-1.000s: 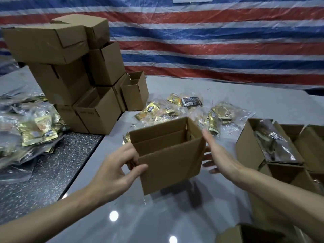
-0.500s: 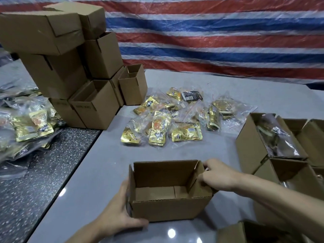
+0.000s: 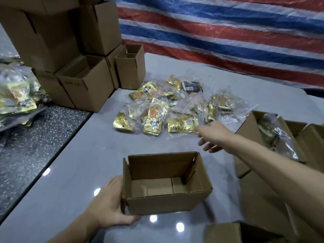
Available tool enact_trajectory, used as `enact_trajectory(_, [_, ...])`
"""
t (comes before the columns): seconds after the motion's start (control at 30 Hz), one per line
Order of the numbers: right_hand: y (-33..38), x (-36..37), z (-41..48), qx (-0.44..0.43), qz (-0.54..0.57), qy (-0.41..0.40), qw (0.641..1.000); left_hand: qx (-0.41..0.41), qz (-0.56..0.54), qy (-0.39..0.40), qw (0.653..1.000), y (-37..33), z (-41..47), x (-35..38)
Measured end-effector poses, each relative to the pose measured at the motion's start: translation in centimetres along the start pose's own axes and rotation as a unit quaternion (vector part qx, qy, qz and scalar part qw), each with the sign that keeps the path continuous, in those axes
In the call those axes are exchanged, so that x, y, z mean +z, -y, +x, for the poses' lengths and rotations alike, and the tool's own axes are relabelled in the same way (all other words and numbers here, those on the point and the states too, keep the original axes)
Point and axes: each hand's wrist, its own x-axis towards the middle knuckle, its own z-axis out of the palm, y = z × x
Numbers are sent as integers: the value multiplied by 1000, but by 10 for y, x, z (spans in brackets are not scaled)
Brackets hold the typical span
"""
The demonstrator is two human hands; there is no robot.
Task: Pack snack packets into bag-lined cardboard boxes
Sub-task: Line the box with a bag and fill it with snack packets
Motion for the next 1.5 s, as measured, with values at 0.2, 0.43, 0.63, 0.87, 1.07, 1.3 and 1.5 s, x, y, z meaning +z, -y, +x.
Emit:
enact_trajectory(0.2, [13,17,60,-28,50,-45,997,36,27,27,999,0,6,-1])
enact_trajectory(0.43, [38,27,111,-98,37,-33,994,20,78,8,997,12,2,8])
enact_trajectory(0.63, [34,40,140,-105,-199,-13,974,2,76,29,997,12,3,7])
enact_trajectory(0.87, [5,31,138,-98,-183,-232,950,13,91,27,995,16,4,10])
enact_trajectory(1.07, [-14,5,123,-44,-60,-277,958,25,98,20,995,12,8,8])
enact_trajectory(1.3, [-43,-10,111,29,-132,-205,969,29,107,13,994,11,9,7])
enact_trajectory(1.5, [-48,-19,116,62,-87,-198,974,24,98,4,995,12,8,9])
